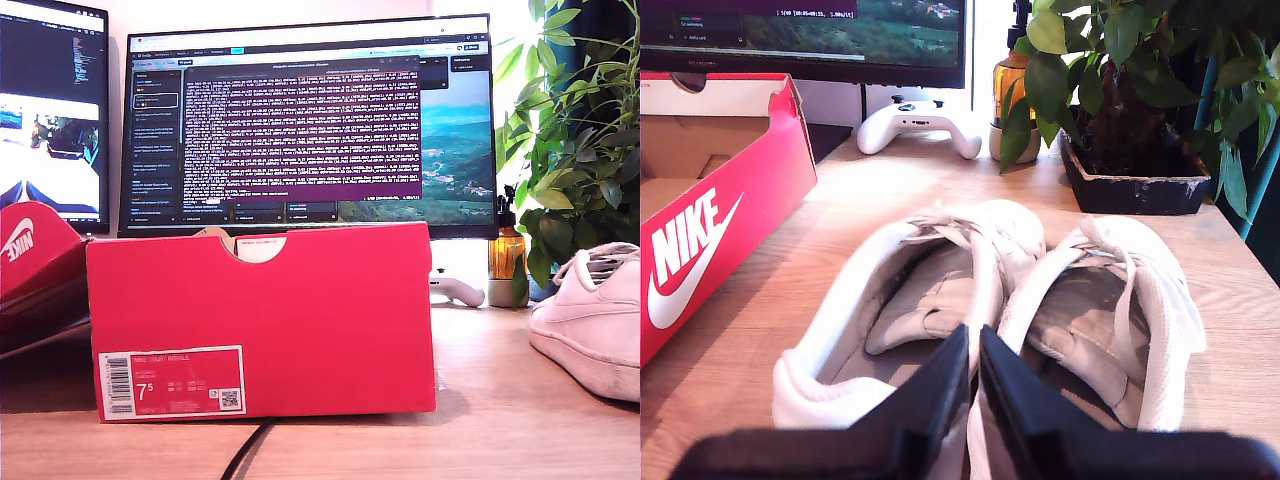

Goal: Pack the white shoes by picking the first shoe and placing it inside the red shoebox, left side, then picking and rotating the second shoe and placing it in the shoebox

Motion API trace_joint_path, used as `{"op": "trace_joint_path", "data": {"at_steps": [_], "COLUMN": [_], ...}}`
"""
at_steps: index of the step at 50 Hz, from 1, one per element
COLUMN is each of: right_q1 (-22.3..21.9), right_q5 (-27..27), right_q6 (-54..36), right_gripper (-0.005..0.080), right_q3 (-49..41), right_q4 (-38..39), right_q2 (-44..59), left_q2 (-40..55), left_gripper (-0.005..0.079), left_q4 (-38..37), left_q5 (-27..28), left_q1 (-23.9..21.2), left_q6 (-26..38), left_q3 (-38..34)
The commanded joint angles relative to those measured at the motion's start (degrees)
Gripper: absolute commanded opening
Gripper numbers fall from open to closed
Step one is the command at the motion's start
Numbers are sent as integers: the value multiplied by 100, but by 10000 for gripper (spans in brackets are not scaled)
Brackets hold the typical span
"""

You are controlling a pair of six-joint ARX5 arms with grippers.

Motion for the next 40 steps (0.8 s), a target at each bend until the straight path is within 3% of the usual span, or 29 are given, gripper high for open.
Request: {"op": "trace_joint_path", "data": {"at_steps": [1,14,24,29,36,40], "right_q1": [-39,-35,-35,-35,-35,-35], "right_q5": [2,-42,-203,-518,-540,-669], "right_q6": [-313,-240,682,1285,2131,2734], "right_gripper": [-6,-6,-6,-6,-6,-6], "right_q3": [-136,-136,-136,-136,-136,-129], "right_q4": [76,63,214,621,1390,1775], "right_q2": [-35,-35,-35,-35,-35,-35], "left_q2": [-31,-31,-31,-31,-31,-31], "left_gripper": [-13,-13,-13,-13,-13,-13], "left_q4": [-109,-109,-59,9,214,511], "left_q5": [7,15,24,205,321,321], "left_q1": [22,22,17,17,17,17], "left_q6": [-35,-114,-212,-262,-466,-855], "left_q3": [-173,-173,-166,-15,459,726]}}
